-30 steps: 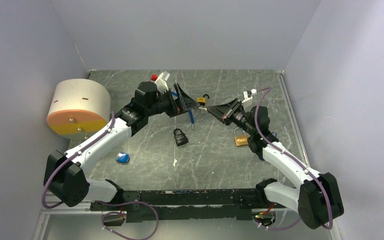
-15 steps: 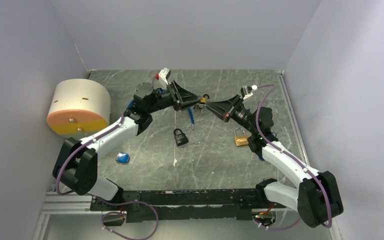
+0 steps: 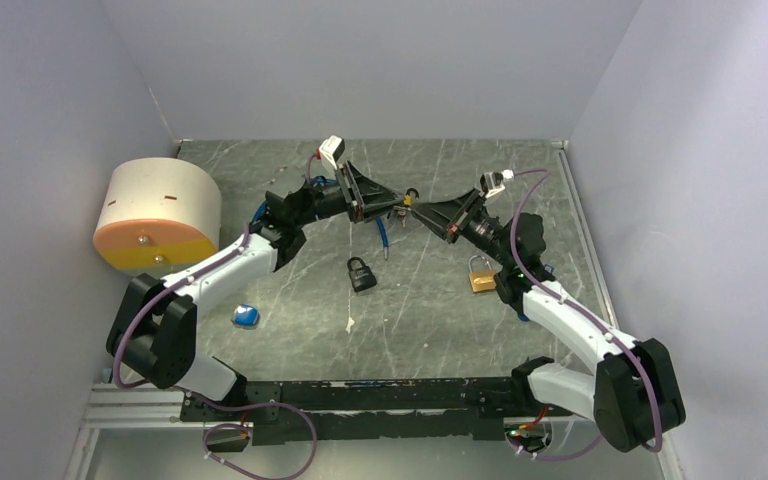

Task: Unlock with the key
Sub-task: Adjust the key.

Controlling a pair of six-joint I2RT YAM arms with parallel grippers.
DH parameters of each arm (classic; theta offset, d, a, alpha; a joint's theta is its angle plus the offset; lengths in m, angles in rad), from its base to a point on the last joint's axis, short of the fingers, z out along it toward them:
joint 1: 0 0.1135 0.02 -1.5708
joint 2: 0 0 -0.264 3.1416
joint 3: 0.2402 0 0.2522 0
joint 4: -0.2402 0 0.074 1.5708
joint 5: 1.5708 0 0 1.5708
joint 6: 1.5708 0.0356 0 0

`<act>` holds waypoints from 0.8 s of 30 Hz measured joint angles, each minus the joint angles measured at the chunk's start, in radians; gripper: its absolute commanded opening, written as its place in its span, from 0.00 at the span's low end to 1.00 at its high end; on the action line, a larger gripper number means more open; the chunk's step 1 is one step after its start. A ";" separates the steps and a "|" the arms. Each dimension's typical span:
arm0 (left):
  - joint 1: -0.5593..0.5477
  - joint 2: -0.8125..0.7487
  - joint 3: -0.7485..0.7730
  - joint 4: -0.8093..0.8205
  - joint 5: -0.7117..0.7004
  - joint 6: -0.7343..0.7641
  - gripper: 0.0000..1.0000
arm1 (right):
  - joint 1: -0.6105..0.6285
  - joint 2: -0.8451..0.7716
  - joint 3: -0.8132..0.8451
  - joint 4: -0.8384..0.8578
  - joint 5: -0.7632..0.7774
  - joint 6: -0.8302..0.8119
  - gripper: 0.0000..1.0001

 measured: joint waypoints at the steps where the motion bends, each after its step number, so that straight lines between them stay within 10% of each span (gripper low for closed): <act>1: 0.000 -0.001 -0.001 -0.005 0.000 0.001 0.38 | 0.000 0.004 0.000 0.003 0.000 0.001 0.00; 7: 0.000 -0.011 -0.004 -0.057 0.000 0.019 0.38 | 0.000 0.024 0.000 0.018 0.004 0.013 0.00; 15: 0.000 -0.014 -0.004 -0.095 0.002 0.043 0.03 | 0.000 0.026 0.000 0.020 0.006 0.015 0.00; 19: 0.006 -0.013 0.001 -0.103 0.016 0.053 0.02 | -0.003 0.027 0.007 0.011 -0.002 0.009 0.48; 24: 0.031 -0.012 0.049 -0.143 0.105 0.118 0.03 | -0.091 0.019 0.018 0.001 -0.097 -0.043 0.61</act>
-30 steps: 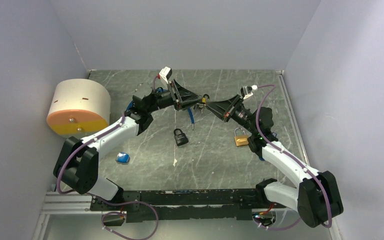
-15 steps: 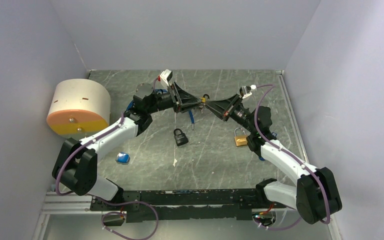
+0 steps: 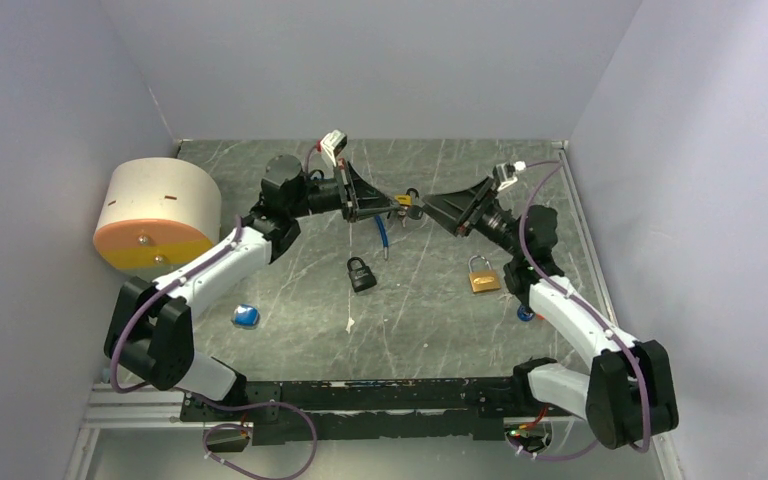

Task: Unlock with the key
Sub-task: Adjust the key.

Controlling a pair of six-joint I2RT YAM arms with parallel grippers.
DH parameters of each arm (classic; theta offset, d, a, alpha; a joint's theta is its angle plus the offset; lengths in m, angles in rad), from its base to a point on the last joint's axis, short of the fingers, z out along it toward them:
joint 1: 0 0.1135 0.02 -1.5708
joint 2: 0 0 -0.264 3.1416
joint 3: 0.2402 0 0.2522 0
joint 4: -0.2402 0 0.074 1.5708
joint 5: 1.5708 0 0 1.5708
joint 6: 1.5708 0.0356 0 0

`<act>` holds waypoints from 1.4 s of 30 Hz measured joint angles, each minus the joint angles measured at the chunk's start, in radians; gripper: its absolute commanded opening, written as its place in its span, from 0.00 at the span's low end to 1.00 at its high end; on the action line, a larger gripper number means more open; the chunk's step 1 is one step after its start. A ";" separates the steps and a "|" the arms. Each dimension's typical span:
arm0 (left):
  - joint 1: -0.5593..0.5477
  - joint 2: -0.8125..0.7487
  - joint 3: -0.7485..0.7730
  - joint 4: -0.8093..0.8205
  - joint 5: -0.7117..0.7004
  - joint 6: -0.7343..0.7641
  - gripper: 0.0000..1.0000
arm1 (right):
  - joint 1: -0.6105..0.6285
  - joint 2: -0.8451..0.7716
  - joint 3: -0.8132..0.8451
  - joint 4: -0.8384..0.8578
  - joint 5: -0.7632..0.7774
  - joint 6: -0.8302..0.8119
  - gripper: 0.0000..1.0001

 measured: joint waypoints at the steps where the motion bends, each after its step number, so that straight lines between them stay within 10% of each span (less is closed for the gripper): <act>1: 0.007 0.000 0.013 -0.014 0.023 0.021 0.03 | -0.018 0.000 0.009 -0.007 -0.030 -0.014 0.61; 12: 0.031 0.017 0.180 -0.231 0.289 0.248 0.02 | -0.026 -0.031 0.195 -0.190 -0.423 -0.293 0.64; 19: 0.031 0.043 0.236 -0.330 0.386 0.336 0.03 | 0.036 -0.022 0.260 -0.357 -0.484 -0.439 0.22; 29: 0.031 0.060 0.256 -0.372 0.420 0.379 0.03 | 0.063 0.026 0.277 -0.390 -0.515 -0.458 0.24; 35: 0.031 0.063 0.258 -0.387 0.428 0.381 0.03 | 0.070 0.052 0.277 -0.365 -0.529 -0.439 0.00; 37: 0.031 0.063 0.266 -0.389 0.428 0.383 0.16 | 0.070 0.058 0.276 -0.360 -0.531 -0.431 0.00; 42: 0.039 0.063 0.284 -0.426 0.383 0.404 0.91 | 0.076 0.053 0.276 -0.380 -0.515 -0.470 0.00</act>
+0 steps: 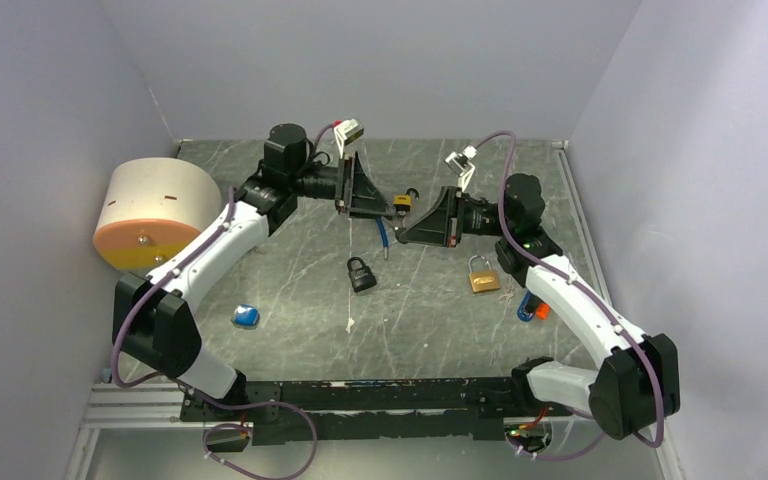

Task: Unlock with the key
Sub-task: Adjust the key, then pick up the lock from the center of the board.

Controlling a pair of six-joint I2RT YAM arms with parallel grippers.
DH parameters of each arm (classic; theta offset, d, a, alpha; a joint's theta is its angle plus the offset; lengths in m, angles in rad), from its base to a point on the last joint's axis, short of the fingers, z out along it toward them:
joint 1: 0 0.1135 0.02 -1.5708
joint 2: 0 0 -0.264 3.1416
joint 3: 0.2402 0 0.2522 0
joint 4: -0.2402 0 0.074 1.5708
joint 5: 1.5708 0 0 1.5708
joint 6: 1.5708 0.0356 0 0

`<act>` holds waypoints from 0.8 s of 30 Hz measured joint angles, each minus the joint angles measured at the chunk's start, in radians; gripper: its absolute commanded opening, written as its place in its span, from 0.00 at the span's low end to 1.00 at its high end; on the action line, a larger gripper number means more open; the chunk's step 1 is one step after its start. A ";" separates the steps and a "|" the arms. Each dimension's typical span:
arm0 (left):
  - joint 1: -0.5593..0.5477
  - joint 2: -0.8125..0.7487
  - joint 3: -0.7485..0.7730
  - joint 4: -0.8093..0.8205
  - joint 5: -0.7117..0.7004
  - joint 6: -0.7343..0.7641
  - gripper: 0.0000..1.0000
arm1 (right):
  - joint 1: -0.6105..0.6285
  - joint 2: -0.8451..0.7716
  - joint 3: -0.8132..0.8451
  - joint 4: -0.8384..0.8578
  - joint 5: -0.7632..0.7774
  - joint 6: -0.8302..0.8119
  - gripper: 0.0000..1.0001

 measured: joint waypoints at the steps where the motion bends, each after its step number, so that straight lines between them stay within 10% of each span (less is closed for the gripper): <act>1: 0.005 -0.002 0.002 -0.025 -0.026 0.015 0.94 | 0.003 -0.004 -0.002 -0.014 0.019 -0.013 0.00; 13: 0.047 -0.116 0.104 -0.678 -0.855 0.220 0.94 | -0.001 -0.109 -0.158 -0.174 0.378 -0.130 0.00; 24: -0.171 0.174 0.074 -0.906 -1.165 0.060 0.94 | -0.001 -0.132 -0.276 -0.458 0.675 -0.165 0.00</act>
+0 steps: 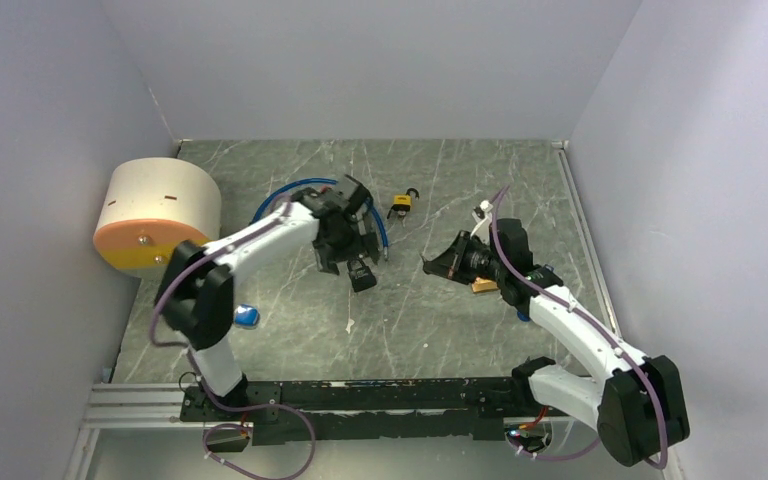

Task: Unlock with the key
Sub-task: Pick up the lock from the center of the board.

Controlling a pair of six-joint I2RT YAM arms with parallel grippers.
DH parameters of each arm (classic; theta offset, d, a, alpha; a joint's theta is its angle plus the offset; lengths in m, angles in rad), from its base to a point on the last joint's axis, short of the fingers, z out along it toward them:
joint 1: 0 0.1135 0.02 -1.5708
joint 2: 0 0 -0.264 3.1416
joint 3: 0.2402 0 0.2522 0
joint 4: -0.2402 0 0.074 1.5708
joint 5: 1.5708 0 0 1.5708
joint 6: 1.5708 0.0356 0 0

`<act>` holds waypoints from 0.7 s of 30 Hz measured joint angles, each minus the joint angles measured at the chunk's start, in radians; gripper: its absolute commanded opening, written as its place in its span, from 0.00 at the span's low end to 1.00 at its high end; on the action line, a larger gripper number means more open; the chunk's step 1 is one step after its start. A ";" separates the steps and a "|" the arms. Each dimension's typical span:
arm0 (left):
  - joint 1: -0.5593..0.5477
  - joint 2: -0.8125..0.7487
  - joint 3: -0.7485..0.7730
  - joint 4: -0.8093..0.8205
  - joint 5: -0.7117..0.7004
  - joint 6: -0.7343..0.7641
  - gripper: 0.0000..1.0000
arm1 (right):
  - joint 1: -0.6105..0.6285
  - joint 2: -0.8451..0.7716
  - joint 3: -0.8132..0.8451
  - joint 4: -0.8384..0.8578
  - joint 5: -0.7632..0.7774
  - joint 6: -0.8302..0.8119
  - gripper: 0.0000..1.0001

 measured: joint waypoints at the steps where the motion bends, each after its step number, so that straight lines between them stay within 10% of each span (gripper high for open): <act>1: -0.017 0.037 0.000 -0.003 -0.011 -0.013 0.93 | 0.000 -0.005 -0.005 -0.018 0.011 -0.002 0.00; 14: -0.075 0.314 0.151 -0.092 -0.130 -0.165 0.93 | -0.005 -0.064 -0.037 -0.156 0.105 -0.060 0.00; 21: -0.075 0.361 0.157 -0.100 -0.180 -0.206 0.72 | -0.014 -0.083 -0.037 -0.208 0.106 -0.103 0.00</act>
